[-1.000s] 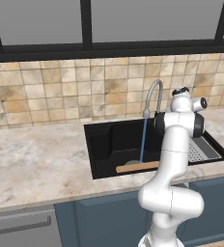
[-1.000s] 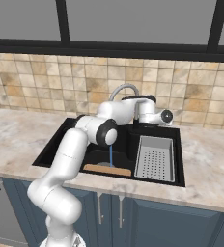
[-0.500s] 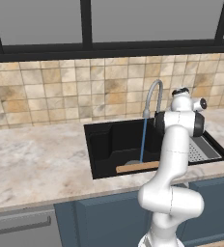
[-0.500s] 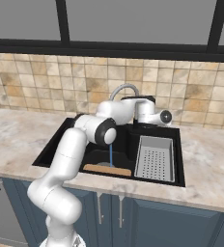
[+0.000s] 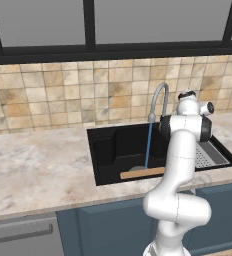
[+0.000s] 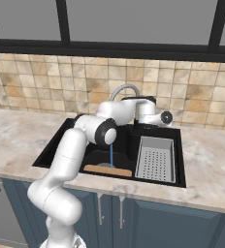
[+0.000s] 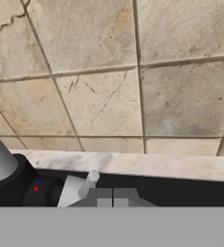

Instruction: Turn on the sink faucet with hot water and rinse the cutting board for ten seconds, then turn off the faucet. Push the cutting board to reach the water if necessary.

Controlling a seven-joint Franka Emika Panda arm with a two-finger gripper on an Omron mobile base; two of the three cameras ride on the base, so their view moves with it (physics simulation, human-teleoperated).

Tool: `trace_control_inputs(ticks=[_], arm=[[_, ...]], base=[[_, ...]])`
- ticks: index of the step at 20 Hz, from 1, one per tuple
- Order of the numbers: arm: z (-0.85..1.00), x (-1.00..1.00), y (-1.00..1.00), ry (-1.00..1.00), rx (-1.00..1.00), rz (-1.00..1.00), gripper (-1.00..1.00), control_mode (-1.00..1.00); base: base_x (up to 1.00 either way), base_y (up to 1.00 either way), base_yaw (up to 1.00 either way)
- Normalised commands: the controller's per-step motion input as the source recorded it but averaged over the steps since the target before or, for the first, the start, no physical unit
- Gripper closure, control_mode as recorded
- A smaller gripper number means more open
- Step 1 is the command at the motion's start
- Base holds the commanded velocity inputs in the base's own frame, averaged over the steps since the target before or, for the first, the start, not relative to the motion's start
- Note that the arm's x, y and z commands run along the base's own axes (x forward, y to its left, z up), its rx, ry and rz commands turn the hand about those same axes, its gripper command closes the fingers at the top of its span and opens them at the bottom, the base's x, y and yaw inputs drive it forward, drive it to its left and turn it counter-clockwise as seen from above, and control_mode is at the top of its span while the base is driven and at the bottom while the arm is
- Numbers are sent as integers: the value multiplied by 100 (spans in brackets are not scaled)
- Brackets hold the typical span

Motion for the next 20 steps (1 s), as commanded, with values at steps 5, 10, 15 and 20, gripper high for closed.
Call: trace_control_inputs(ticks=[5, 10, 15, 20], arm=[[0, 0, -17, 0, 0, 0, 100, -100], [0, 1, -21, 0, 1, 0, 100, -100], [0, 15, 0, 0, 0, 0, 100, -100], [0, 14, 4, 0, 0, 1, 100, -100]], base=[[0, 0, 0], [0, 0, 0], [0, 0, 0], [0, 0, 0]])
